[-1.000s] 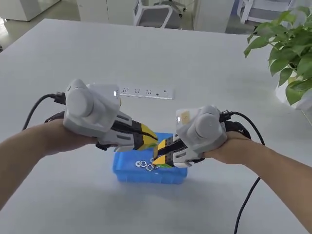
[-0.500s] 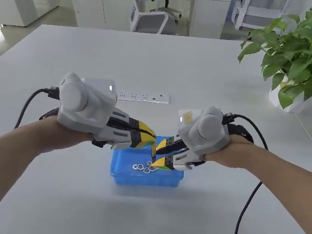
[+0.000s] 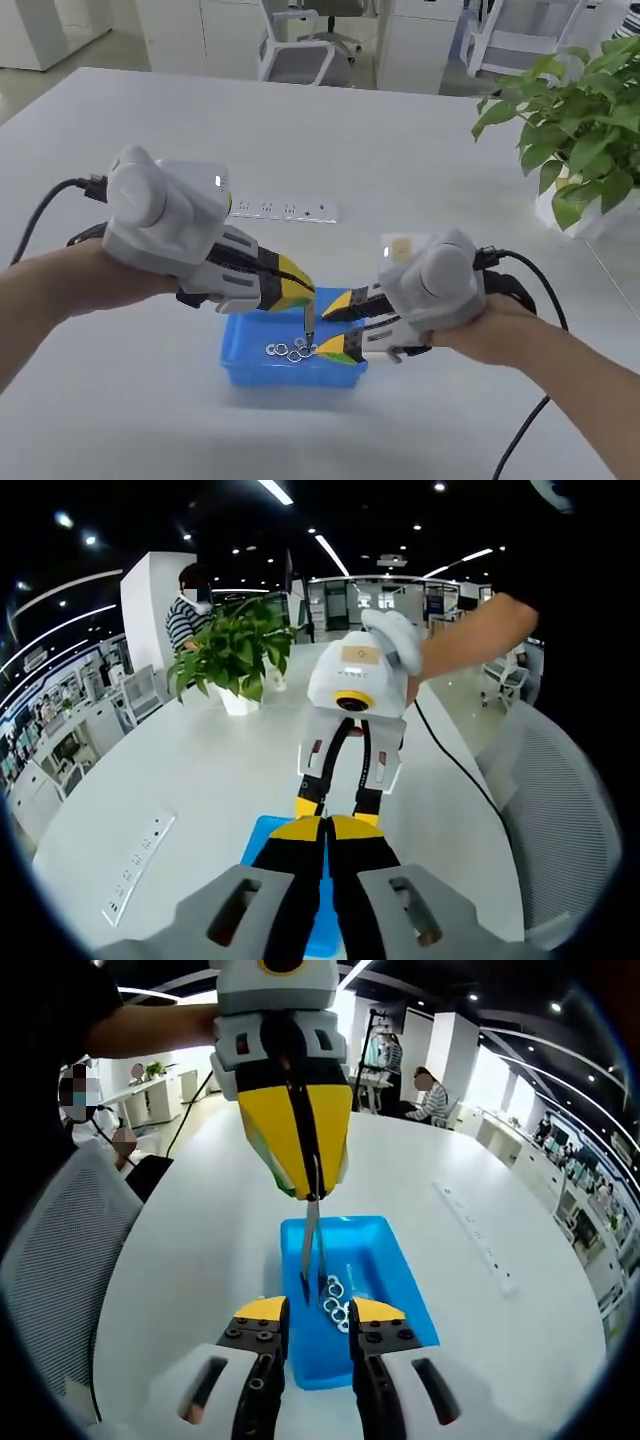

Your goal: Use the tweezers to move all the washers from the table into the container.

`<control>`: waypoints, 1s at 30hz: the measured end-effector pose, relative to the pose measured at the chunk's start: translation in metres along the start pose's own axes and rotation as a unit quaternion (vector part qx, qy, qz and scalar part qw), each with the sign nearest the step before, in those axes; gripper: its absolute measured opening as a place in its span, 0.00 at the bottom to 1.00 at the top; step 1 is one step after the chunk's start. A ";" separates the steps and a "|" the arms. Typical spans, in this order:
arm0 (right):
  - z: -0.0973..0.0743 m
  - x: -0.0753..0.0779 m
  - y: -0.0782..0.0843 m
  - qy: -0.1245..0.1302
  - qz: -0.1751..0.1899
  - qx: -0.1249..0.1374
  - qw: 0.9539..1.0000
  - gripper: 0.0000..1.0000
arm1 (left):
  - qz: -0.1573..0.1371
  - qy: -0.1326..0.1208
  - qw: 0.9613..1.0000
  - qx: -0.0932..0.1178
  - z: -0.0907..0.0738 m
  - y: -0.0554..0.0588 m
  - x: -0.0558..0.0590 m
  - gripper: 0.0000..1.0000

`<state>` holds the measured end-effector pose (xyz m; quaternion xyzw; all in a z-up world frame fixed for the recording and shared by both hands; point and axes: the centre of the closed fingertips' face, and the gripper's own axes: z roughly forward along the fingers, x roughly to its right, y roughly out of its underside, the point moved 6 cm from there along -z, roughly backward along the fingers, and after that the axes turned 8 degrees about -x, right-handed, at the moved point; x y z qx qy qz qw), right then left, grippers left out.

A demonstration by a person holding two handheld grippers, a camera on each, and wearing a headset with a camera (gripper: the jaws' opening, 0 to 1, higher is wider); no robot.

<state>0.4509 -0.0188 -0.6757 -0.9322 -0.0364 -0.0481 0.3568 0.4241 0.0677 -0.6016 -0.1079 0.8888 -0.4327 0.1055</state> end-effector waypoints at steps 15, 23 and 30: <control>-0.016 -0.030 -0.013 -0.006 -0.025 0.040 0.999 0.18 | 0.029 0.032 0.999 0.001 -0.004 -0.012 0.030 0.04; -0.017 -0.047 -0.017 -0.016 -0.044 0.052 0.998 0.12 | 0.036 0.043 0.998 0.005 -0.008 -0.013 0.042 0.04; -0.014 -0.057 -0.018 -0.018 -0.050 0.045 0.998 0.10 | 0.039 0.047 0.998 -0.004 -0.013 -0.007 0.052 0.04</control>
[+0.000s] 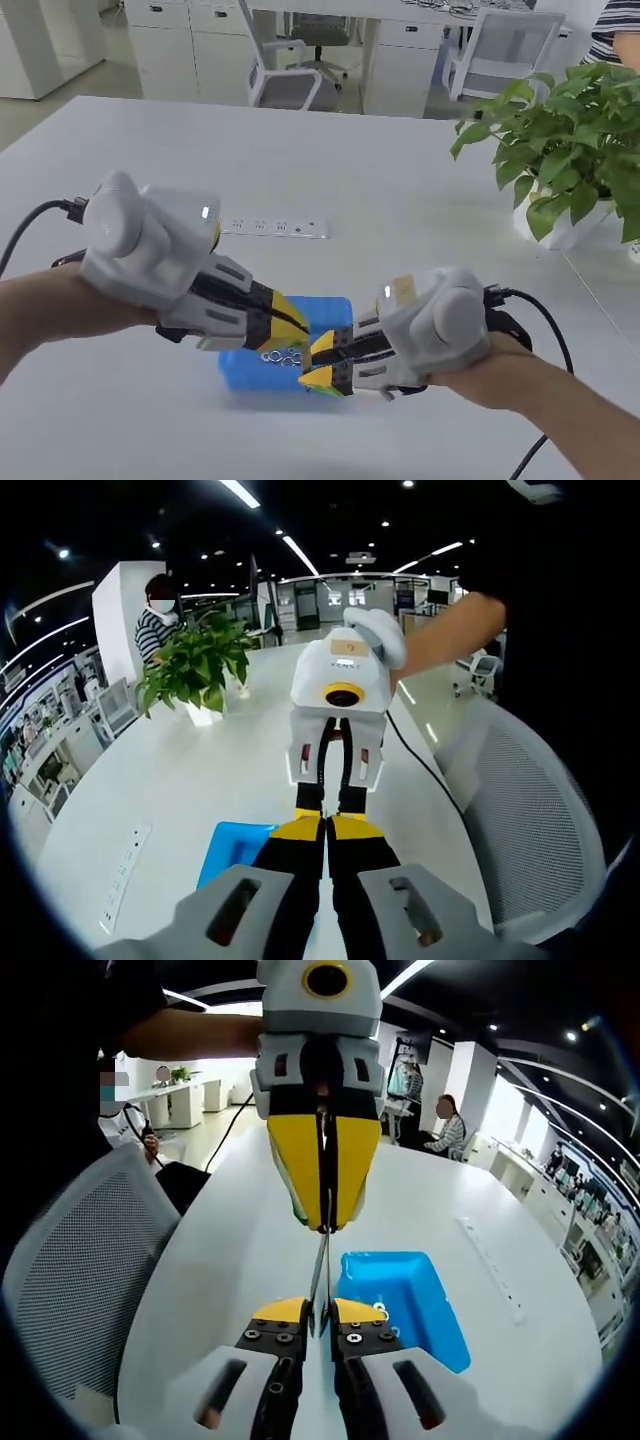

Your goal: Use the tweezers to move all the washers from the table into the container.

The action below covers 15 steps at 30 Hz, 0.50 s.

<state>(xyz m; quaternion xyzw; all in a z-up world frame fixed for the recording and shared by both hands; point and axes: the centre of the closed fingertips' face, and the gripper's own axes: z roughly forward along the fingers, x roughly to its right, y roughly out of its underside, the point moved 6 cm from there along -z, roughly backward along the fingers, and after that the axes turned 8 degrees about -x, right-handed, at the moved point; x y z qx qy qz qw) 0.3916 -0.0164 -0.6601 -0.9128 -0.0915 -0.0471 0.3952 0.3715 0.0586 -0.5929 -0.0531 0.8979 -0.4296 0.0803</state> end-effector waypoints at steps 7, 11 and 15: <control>0.006 -0.008 0.004 -0.008 -0.035 -0.034 0.999 0.08 | -0.002 0.001 1.000 -0.020 0.000 0.014 0.009 0.04; 0.008 -0.011 0.007 -0.015 -0.041 -0.047 0.998 0.07 | -0.006 -0.001 1.000 -0.027 0.000 0.023 0.012 0.04; 0.010 -0.014 0.009 -0.021 -0.051 -0.066 0.996 0.07 | -0.004 0.001 0.999 -0.047 0.001 0.033 0.016 0.04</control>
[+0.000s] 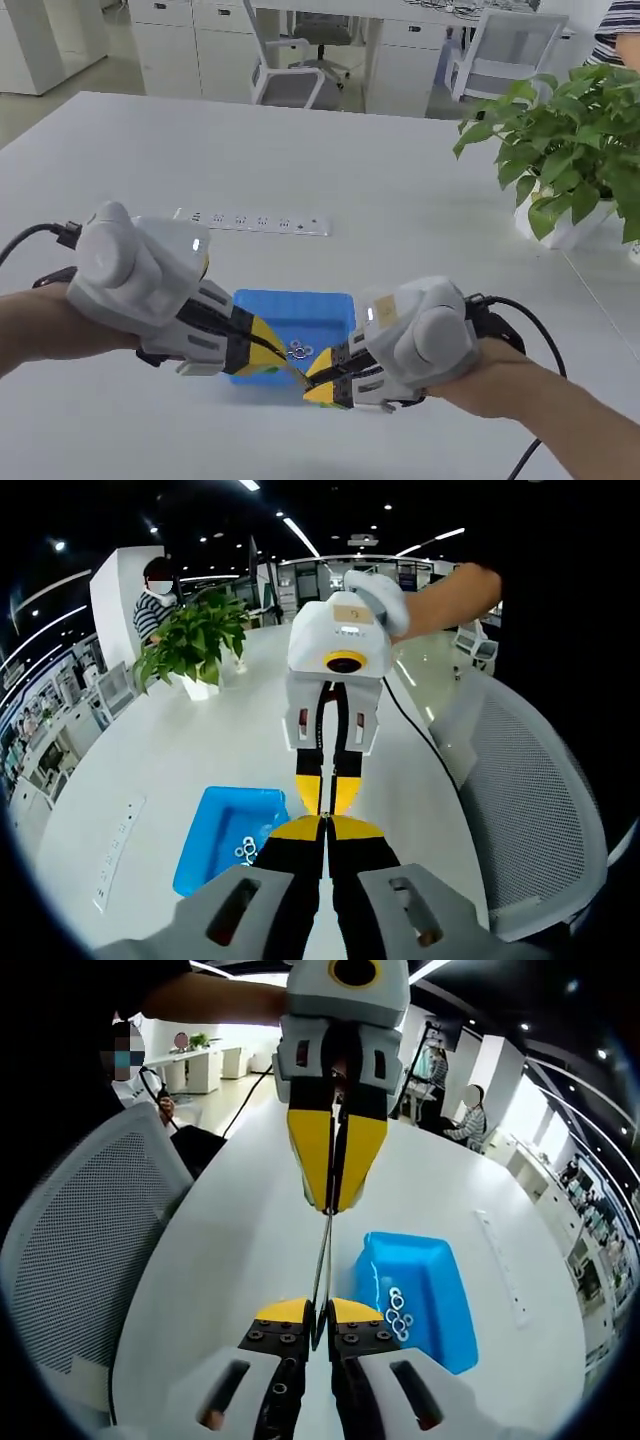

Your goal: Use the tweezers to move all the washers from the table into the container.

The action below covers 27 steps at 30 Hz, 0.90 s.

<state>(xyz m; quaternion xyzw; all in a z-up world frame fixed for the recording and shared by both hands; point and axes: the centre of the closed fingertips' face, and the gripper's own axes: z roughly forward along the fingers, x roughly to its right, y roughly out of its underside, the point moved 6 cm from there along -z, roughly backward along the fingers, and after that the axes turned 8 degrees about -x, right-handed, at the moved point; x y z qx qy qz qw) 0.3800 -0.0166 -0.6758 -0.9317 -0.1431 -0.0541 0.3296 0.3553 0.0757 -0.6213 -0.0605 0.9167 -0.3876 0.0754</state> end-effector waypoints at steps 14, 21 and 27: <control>0.010 -0.011 0.006 -0.022 -0.010 -0.031 0.999 0.07 | 0.008 0.008 0.997 -0.076 0.017 0.040 0.008 0.04; 0.019 -0.012 0.012 -0.026 -0.006 -0.037 0.999 0.07 | 0.007 0.008 0.996 -0.094 0.029 0.055 0.005 0.04; 0.030 -0.013 0.019 -0.032 -0.001 -0.049 0.998 0.07 | 0.006 0.010 0.994 -0.107 0.039 0.065 0.004 0.04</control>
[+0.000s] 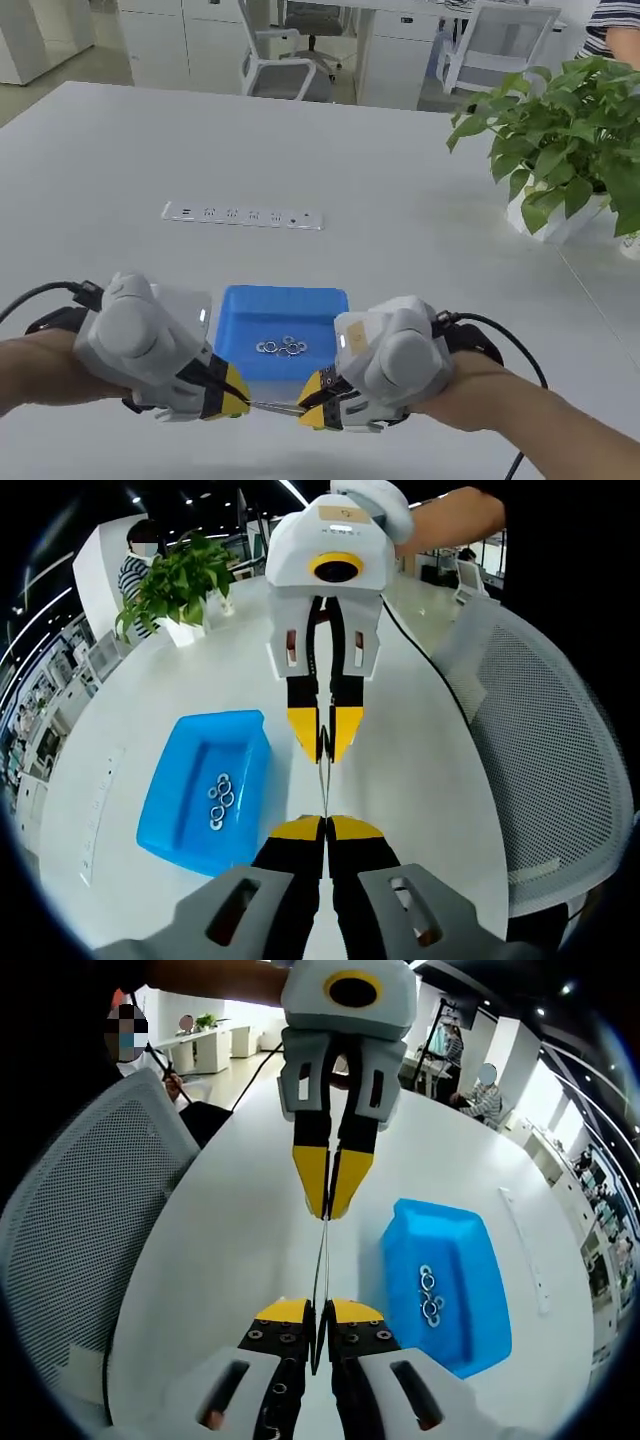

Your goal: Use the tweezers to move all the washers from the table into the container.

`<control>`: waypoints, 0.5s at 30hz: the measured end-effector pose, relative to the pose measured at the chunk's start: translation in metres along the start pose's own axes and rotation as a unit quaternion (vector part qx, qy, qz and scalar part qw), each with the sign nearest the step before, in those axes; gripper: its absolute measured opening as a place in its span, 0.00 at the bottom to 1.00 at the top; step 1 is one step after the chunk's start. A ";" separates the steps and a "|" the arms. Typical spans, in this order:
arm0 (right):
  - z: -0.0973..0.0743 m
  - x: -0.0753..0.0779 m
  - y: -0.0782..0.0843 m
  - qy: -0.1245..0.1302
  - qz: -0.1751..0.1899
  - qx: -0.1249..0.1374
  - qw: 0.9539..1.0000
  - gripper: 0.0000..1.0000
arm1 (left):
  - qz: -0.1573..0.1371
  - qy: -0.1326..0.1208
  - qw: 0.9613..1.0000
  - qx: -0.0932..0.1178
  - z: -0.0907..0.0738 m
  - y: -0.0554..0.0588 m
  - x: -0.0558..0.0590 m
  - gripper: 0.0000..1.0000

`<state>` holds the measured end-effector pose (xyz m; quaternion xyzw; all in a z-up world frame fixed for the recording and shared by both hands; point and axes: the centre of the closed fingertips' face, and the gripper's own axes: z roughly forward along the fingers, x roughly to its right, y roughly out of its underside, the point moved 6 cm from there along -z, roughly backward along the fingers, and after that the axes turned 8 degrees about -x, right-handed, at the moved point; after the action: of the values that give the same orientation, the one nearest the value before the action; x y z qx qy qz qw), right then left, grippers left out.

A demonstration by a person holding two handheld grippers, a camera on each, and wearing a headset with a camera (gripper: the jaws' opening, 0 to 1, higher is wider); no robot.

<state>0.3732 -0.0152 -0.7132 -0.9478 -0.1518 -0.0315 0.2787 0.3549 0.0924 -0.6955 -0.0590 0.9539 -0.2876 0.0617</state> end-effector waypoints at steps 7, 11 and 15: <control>0.013 -0.002 0.007 -0.009 0.015 -0.003 1.000 0.08 | -0.008 0.006 1.000 -0.012 0.013 0.010 0.000 0.04; 0.019 -0.002 0.010 -0.012 0.020 -0.005 1.000 0.08 | -0.007 0.007 1.000 -0.024 0.021 0.016 0.002 0.04; 0.027 -0.002 0.013 -0.017 0.021 -0.015 1.000 0.08 | -0.009 0.008 0.999 -0.030 0.027 0.019 0.001 0.04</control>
<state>0.3744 -0.0114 -0.7426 -0.9552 -0.1364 -0.0124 0.2623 0.3565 0.0932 -0.7286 -0.0675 0.9621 -0.2595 0.0493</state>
